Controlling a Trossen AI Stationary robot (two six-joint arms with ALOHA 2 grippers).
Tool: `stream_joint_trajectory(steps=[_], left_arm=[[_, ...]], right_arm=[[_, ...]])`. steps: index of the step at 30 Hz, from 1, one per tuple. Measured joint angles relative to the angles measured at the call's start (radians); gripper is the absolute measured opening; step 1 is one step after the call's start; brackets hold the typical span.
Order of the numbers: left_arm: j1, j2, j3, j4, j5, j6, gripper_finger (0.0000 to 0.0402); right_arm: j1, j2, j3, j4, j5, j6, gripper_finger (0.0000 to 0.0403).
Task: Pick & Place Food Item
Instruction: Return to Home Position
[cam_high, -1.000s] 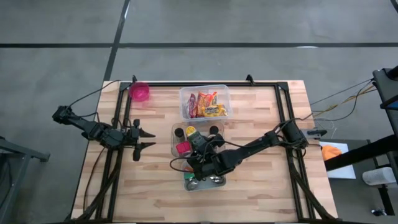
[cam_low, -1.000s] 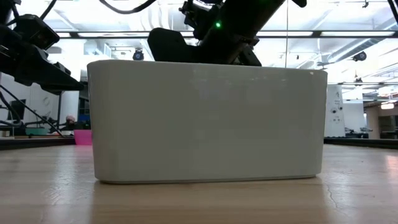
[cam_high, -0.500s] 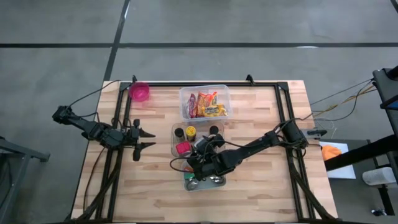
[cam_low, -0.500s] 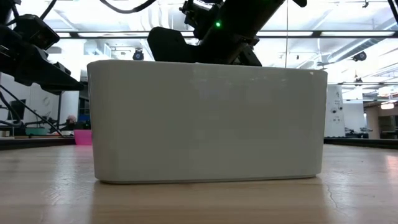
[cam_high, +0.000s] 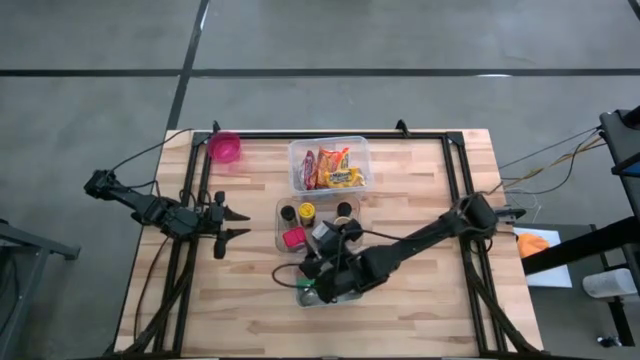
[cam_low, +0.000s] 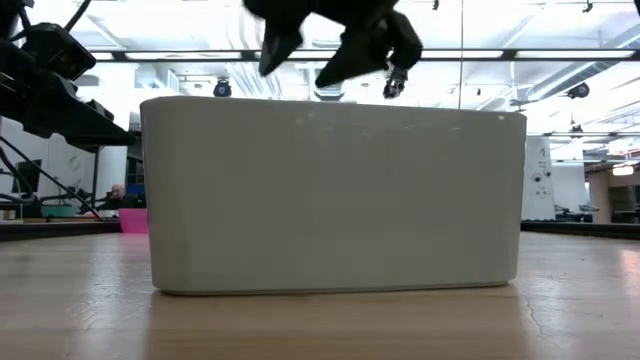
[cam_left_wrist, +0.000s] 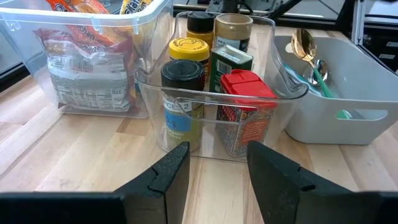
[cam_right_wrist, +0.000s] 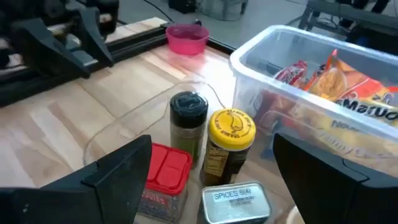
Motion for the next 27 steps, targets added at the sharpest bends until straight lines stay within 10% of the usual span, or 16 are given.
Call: stream_joint_trajectory(steps=[8,27], left_arm=[[0.000,0.000,0.000,0.000,0.000,0.000,0.0163],[0.000,0.000,0.000,0.000,0.000,0.000,0.0163]], right_arm=[[0.092,-0.054,-0.001,0.000,0.069,-0.049,0.0320],[0.349,-0.054,-0.027,0.000,0.245,-0.125,0.0116]])
